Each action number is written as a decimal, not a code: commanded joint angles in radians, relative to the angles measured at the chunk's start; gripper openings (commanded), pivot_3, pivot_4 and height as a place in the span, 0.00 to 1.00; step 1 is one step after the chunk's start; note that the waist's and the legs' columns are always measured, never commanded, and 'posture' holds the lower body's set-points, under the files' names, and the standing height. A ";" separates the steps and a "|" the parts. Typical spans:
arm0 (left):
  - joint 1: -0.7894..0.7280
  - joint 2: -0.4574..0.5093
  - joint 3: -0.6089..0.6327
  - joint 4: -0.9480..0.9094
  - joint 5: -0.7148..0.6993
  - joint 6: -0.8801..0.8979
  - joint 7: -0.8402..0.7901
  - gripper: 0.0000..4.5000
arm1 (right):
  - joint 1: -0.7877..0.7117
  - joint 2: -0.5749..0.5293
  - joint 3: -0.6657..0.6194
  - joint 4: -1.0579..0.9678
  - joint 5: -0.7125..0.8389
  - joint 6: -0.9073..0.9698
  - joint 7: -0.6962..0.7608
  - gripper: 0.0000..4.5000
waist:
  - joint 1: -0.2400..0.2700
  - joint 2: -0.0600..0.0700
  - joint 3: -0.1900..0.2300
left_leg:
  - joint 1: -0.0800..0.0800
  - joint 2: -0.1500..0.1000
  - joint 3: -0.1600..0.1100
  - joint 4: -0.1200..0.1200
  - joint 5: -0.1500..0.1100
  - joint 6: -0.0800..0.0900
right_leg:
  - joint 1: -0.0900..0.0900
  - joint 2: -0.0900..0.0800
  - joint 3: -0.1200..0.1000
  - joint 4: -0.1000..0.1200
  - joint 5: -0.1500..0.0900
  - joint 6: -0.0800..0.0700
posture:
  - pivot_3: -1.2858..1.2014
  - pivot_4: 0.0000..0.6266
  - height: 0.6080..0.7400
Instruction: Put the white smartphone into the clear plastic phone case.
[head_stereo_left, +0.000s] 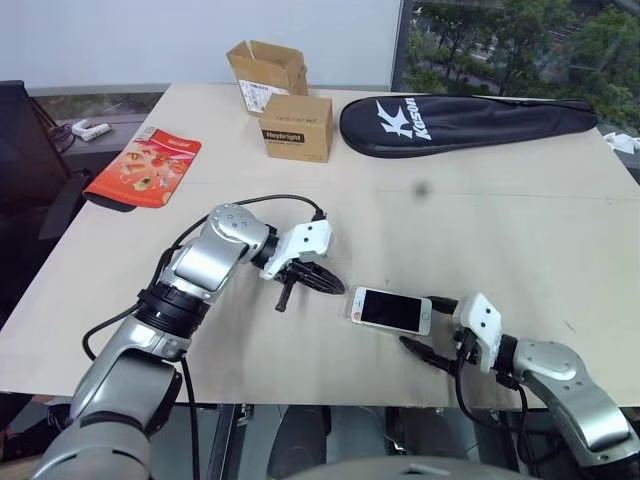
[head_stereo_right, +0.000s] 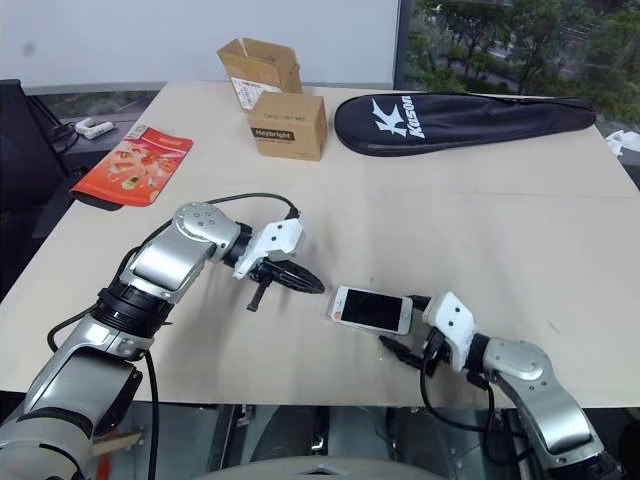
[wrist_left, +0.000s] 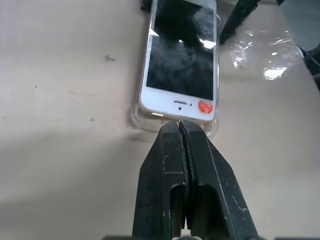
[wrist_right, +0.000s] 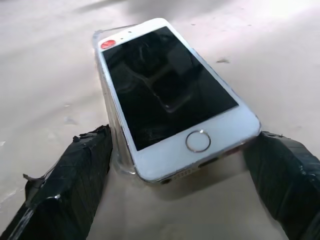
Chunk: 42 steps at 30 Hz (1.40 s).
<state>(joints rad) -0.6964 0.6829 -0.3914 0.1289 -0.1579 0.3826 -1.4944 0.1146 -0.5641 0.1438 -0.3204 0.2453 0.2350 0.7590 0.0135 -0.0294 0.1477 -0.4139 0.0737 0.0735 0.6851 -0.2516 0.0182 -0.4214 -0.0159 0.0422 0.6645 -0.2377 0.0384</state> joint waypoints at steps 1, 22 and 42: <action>0.001 0.005 0.038 -0.008 -0.007 -0.011 0.023 0.00 | -0.036 -0.019 -0.044 0.051 -0.008 -0.012 0.003 0.99 | 0.000 0.000 0.000 | 0.000 0.000 0.000 0.000 0.000 0.000 | 0.000 0.000 0.000 0.000 0.000 0.000 | 0.52 0.24 0.94; 0.064 0.022 0.037 -0.024 -0.005 -0.003 0.033 0.00 | -0.102 -0.282 -0.182 -0.039 0.152 0.157 0.222 0.99 | -0.002 0.001 0.001 | 0.000 0.000 -0.001 -0.001 0.000 0.000 | 0.000 0.001 -0.001 -0.001 0.000 0.001 | 0.52 0.24 0.94; 0.092 -0.069 -0.005 -0.002 0.039 -0.017 0.107 0.00 | -0.441 -0.057 0.130 -0.039 0.072 0.321 0.091 0.02 | 0.001 0.001 0.001 | -0.002 0.000 -0.001 -0.002 -0.001 0.001 | -0.001 0.000 -0.001 -0.002 0.001 0.004 | 0.52 0.24 0.94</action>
<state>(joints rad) -0.6062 0.6157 -0.4017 0.1398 -0.1206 0.3696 -1.3921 -0.2917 -0.6358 0.2669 -0.3669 0.3432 0.5820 0.8612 0.0143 -0.0282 0.1486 -0.4157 0.0736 0.0726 0.6836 -0.2521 0.0190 -0.4219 -0.0156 0.0414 0.6626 -0.2363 0.0422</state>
